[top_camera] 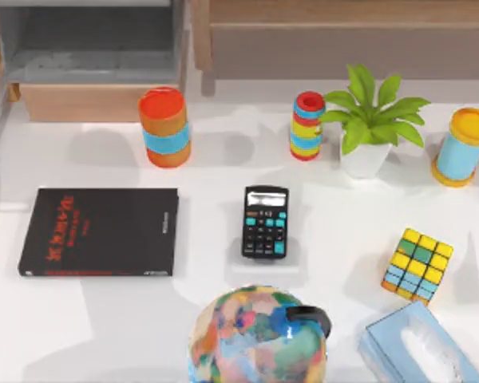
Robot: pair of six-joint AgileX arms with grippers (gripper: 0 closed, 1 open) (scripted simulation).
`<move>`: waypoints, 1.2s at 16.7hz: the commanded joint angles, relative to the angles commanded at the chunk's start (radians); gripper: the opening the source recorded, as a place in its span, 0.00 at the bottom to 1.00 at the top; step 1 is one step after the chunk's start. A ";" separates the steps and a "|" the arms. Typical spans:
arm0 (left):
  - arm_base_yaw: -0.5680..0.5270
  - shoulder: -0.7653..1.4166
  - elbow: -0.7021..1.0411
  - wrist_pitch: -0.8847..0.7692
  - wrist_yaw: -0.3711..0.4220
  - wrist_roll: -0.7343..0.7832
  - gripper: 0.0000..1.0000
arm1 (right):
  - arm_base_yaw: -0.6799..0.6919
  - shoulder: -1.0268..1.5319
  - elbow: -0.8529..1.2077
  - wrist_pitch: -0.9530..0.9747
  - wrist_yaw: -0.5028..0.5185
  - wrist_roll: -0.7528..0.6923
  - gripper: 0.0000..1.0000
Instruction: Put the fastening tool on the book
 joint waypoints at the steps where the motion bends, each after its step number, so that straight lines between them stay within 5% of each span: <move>1: 0.002 -0.007 -0.016 0.008 0.001 0.001 1.00 | 0.000 0.000 0.000 0.000 0.000 0.000 1.00; 15: -0.005 0.009 -0.168 0.179 0.000 -0.004 1.00 | 0.000 0.000 0.000 0.000 0.000 0.000 1.00; 20: -0.005 0.009 -0.168 0.179 0.000 -0.004 0.62 | 0.000 0.000 0.000 0.000 0.000 0.000 1.00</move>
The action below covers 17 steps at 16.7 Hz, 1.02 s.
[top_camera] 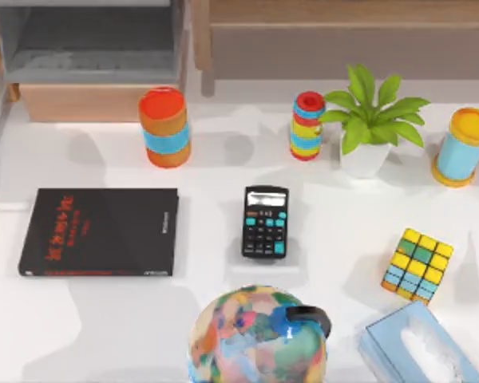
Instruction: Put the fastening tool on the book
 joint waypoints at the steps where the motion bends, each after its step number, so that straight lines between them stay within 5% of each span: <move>1: 0.000 0.000 0.000 0.000 0.000 0.000 0.55 | 0.000 0.000 0.000 0.000 0.000 0.000 1.00; 8: 0.000 0.000 0.000 0.000 0.000 0.000 0.02 | 0.000 0.000 0.000 0.000 0.000 0.000 1.00; 17: 0.002 -0.001 0.000 0.000 0.000 0.001 0.00 | 0.000 0.000 0.000 0.000 0.000 0.000 1.00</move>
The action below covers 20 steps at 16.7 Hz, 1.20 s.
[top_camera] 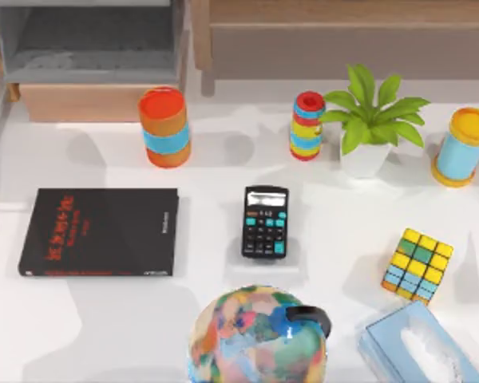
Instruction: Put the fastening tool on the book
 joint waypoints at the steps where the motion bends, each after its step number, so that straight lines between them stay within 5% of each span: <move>1: 0.000 0.000 0.000 0.000 0.000 0.000 0.00 | 0.000 0.000 0.000 0.000 0.000 0.000 1.00; 13: 0.007 -0.429 -0.240 0.040 0.041 -0.067 0.00 | 0.000 0.000 0.000 0.000 0.000 0.000 1.00; 20: -0.130 -0.695 -0.551 0.089 0.038 -0.229 0.00 | 0.000 0.000 0.000 0.000 0.000 0.000 1.00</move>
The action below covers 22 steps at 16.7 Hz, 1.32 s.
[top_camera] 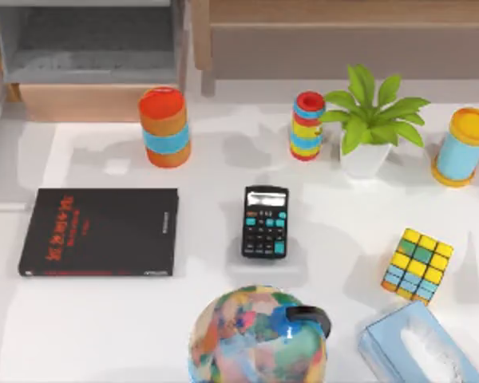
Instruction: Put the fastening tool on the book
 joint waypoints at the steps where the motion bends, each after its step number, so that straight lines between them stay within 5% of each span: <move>1: -0.035 -0.023 -0.049 0.010 -0.005 -0.032 0.00 | 0.000 0.000 0.000 0.000 0.000 0.000 1.00; 12: -0.465 -0.085 -0.479 0.184 -0.105 -0.346 0.00 | 0.000 0.000 0.000 0.000 0.000 0.000 1.00; 22: -0.505 -0.078 -0.537 0.222 -0.118 -0.384 0.00 | 0.000 0.000 0.000 0.000 0.000 0.000 1.00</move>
